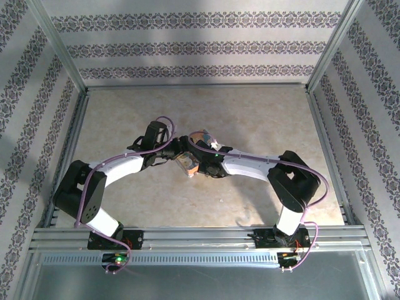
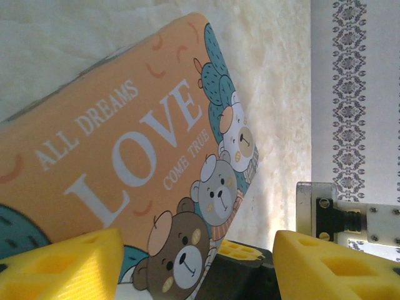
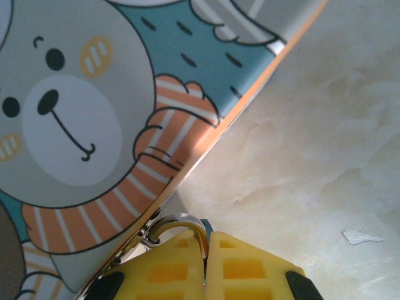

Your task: Unlock the padlock with the key

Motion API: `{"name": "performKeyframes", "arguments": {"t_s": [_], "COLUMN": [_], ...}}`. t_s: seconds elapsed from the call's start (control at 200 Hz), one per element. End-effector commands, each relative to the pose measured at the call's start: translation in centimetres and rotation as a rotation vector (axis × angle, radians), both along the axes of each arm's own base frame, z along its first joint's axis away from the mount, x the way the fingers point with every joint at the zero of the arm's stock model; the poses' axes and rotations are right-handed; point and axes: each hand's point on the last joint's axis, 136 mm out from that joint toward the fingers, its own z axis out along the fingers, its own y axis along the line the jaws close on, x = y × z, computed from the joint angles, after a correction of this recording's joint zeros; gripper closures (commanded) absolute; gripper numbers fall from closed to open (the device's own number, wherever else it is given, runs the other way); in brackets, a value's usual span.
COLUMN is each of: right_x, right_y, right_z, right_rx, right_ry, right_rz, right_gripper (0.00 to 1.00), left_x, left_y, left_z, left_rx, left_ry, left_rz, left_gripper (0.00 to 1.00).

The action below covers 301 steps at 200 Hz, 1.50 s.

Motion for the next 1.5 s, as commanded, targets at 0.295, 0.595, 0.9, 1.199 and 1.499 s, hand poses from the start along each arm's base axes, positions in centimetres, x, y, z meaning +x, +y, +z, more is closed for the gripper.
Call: {"name": "performKeyframes", "arguments": {"t_s": [0.295,0.595,0.9,1.199,1.499], "right_x": [-0.5,-0.8,-1.8,-2.6,-3.0], "right_y": [-2.4,-1.7,-1.8,-1.7,-2.0], "right_z": [-2.0,-0.9,2.1,3.5,5.9], "right_rx": [-0.178,-0.144,-0.079,-0.007,0.272], "right_ry": [0.037,0.010,-0.039,-0.074,-0.142], "right_rz": [-0.054,-0.001,0.058,0.169,0.431], "right_gripper": [1.00,0.76,0.57,0.45,0.45], "left_x": [-1.1,-1.2,-1.3,-1.2,-1.2], "left_y": [3.7,4.8,5.4,5.4,4.2], "left_z": [1.2,1.7,2.0,2.5,3.6], "left_rx": [0.040,0.044,0.053,0.060,0.018], "left_ry": [0.000,-0.006,-0.009,-0.017,-0.030], "left_rz": [0.076,0.097,0.104,0.100,0.050], "left_gripper": [0.35,0.35,0.35,0.35,0.38]}}
